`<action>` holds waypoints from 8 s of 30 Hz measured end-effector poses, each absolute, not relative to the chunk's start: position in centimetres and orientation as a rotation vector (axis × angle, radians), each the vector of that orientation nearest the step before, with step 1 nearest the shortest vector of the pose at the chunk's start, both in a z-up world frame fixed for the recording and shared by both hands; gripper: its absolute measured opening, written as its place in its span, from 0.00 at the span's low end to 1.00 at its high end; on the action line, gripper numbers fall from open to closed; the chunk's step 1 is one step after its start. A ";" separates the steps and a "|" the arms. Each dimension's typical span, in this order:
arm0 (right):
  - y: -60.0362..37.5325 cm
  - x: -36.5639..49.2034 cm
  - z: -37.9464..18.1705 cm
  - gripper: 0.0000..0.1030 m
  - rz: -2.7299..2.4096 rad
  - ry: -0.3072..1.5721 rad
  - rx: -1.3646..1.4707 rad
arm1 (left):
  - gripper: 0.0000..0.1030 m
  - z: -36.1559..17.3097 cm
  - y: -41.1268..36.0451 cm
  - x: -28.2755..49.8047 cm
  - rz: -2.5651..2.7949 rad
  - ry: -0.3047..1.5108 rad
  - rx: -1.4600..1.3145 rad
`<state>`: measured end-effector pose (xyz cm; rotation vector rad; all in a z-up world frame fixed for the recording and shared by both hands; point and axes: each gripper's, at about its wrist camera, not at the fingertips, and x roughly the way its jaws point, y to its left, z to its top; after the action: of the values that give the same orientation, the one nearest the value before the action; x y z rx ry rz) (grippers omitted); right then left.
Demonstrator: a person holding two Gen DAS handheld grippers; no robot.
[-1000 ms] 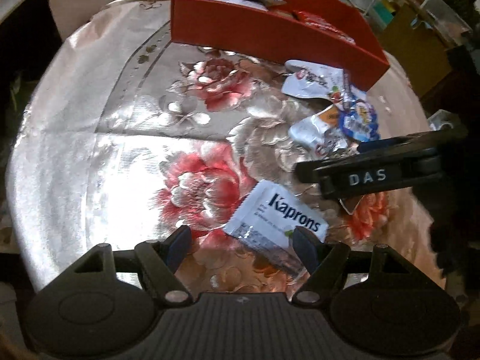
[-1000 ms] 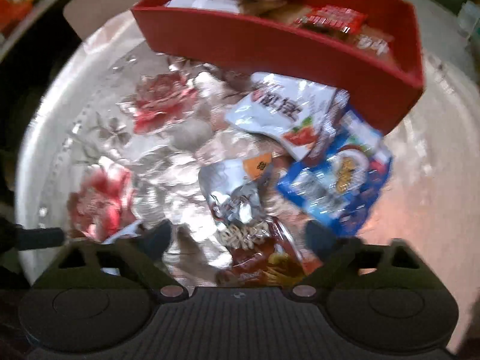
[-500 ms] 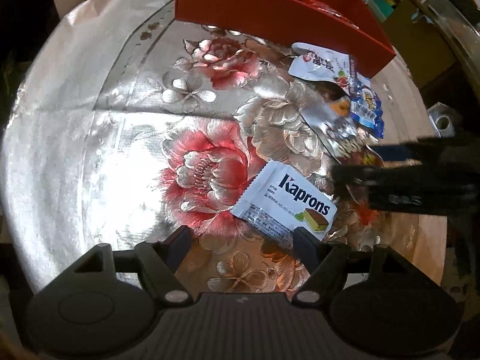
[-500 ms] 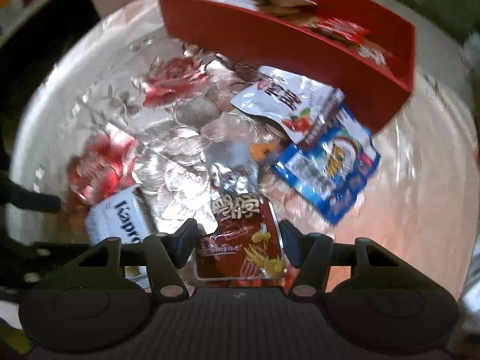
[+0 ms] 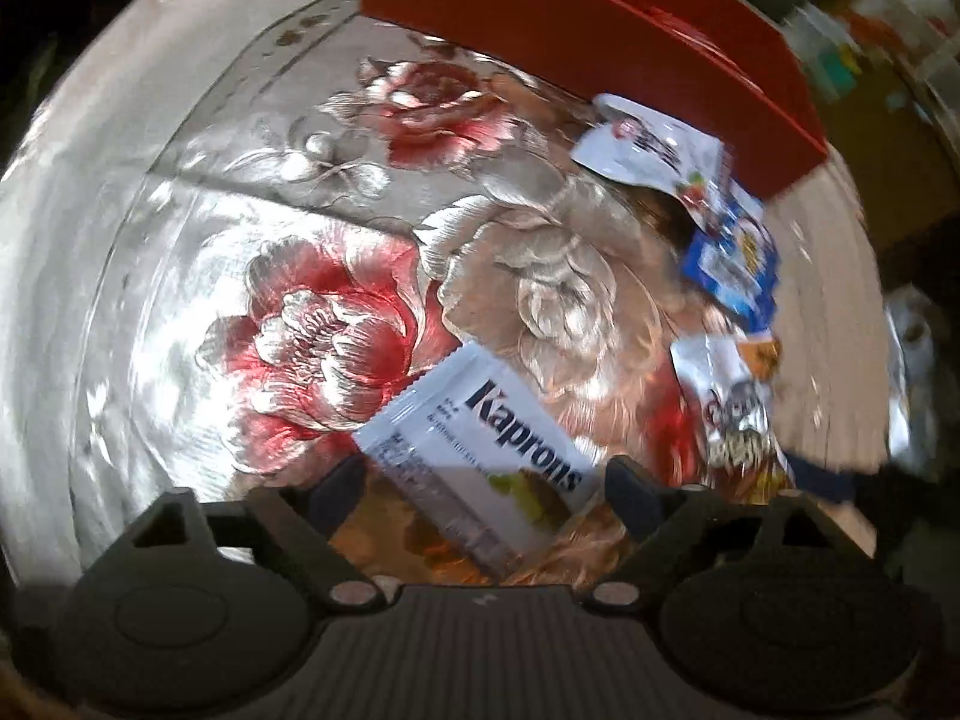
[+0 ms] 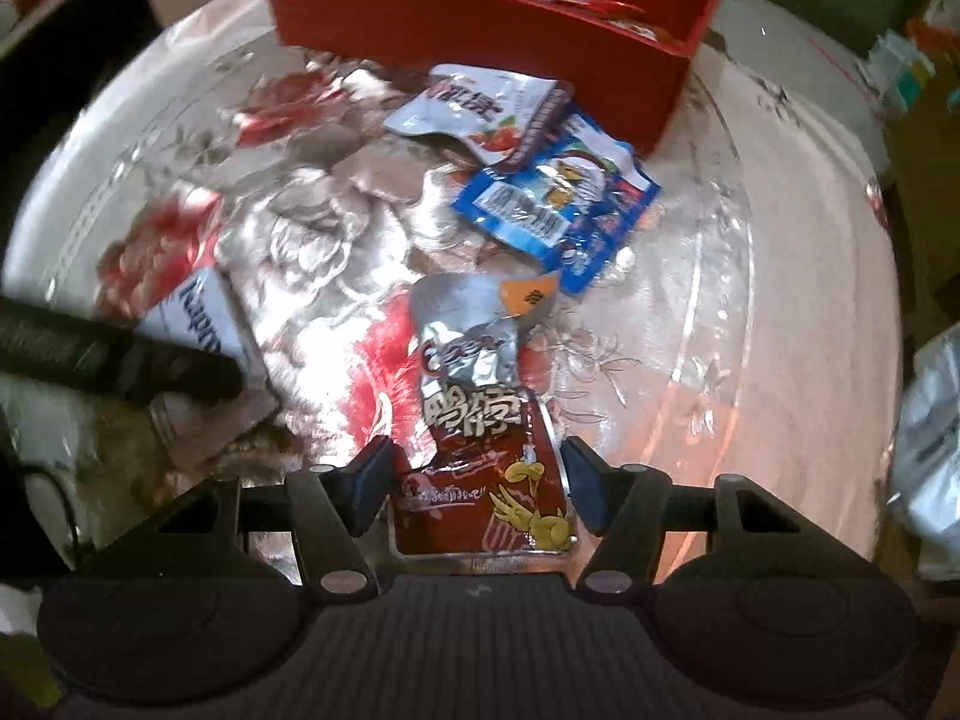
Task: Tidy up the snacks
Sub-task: 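Grasp the white Kaprons wafer packet with the left tool while the right tool grasps the silver-brown packet, then lift both packets and carry them above the red box, then lower both packets into the red box and open both tools, then withdraw both tools to the pile and approach the white and blue packets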
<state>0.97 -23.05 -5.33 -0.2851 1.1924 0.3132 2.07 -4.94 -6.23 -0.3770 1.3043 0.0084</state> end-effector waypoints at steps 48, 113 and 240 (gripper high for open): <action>-23.8 1.8 -3.7 0.49 0.271 1.183 -0.170 | 0.64 -4.2 -2.5 0.3 0.004 1.184 -0.180; -22.9 13.5 5.6 0.50 0.226 0.833 0.080 | 0.64 3.9 -5.5 16.0 -0.004 0.816 -0.070; -29.0 11.5 -3.9 0.85 0.135 1.203 0.143 | 0.79 -2.8 -11.7 8.9 -0.587 0.978 0.320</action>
<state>11.49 -29.01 -3.88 0.1430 1.2032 0.1353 8.87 -11.74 -2.83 0.3198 0.9783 -0.5867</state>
